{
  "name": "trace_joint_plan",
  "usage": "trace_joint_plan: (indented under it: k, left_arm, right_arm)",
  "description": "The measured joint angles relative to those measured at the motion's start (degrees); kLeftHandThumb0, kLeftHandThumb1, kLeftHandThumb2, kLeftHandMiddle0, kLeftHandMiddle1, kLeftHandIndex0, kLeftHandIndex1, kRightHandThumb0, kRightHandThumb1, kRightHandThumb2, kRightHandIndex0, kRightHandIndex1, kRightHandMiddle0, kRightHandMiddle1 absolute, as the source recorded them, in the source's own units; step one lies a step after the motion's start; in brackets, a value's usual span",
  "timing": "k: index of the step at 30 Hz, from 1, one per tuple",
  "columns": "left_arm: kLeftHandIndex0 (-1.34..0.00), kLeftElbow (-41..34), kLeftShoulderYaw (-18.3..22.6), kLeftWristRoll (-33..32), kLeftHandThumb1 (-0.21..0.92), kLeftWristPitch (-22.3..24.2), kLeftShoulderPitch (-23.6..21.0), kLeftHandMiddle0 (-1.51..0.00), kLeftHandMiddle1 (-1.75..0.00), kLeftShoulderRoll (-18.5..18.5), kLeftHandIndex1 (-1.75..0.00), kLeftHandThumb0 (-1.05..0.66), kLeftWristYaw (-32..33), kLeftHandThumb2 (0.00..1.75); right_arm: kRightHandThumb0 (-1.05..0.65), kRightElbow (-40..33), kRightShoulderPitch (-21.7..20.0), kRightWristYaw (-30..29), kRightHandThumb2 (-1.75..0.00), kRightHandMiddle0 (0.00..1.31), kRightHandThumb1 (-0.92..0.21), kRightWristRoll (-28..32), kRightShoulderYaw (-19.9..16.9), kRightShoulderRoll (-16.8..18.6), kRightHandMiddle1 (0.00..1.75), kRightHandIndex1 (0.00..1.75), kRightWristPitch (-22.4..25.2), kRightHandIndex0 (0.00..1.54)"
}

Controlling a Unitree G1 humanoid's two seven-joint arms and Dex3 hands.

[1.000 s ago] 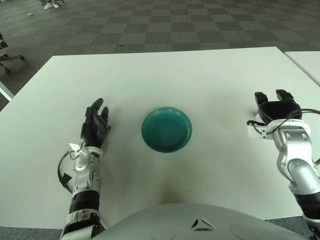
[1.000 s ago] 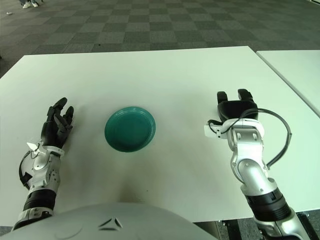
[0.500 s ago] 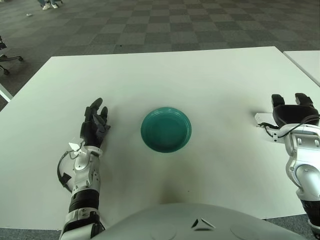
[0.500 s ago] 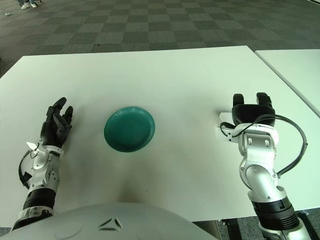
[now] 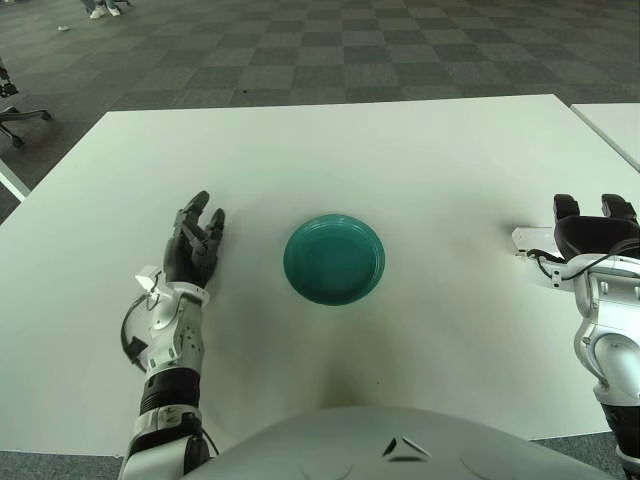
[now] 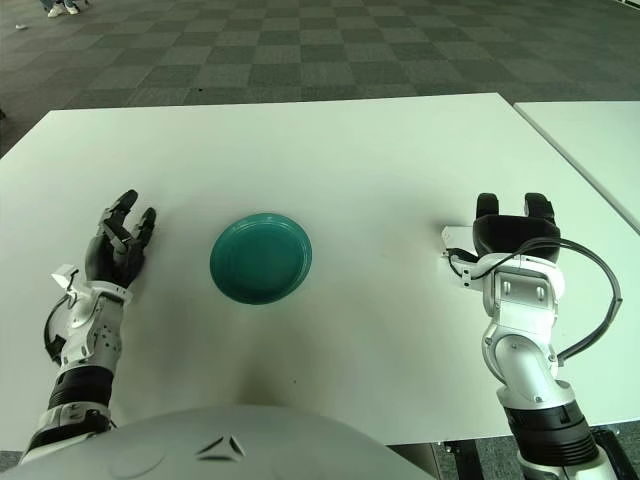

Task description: Put the charger into the plate.

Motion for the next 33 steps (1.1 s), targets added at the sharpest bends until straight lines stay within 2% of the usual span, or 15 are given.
trace_joint_plan:
  k: [3,11,33]
  left_arm:
    - [0.0,-0.68,-0.84,-0.52,0.92,2.77,-0.46,-0.37,-0.02,-0.36,-0.73,-0.82,-0.84,0.88]
    - [0.0,-2.0,-1.42,-0.43,0.92,5.81,-0.81,-0.37,-0.02,-0.76,-0.73,-0.82,-1.23,0.87]
    - [0.0,-3.27,-1.37,-0.08,0.92,7.45,-0.5,-0.38,-0.01,-0.86,-0.73,-0.8,-1.08,0.9]
  right_arm:
    - [-1.05,0.83,0.06,-1.02,-0.98,0.0,-0.92,1.19,-0.66,0.05,0.0,0.0,0.06,0.0]
    - [-1.05,3.27,0.36,-3.27,-0.98,0.0,-0.92,3.16,-1.49,0.22,0.0,0.0,0.72,0.0]
    - [-1.05,7.1,-1.56,-5.58,-0.98,0.0,-0.92,6.13,0.27,1.66,0.0,0.01,0.75,0.02]
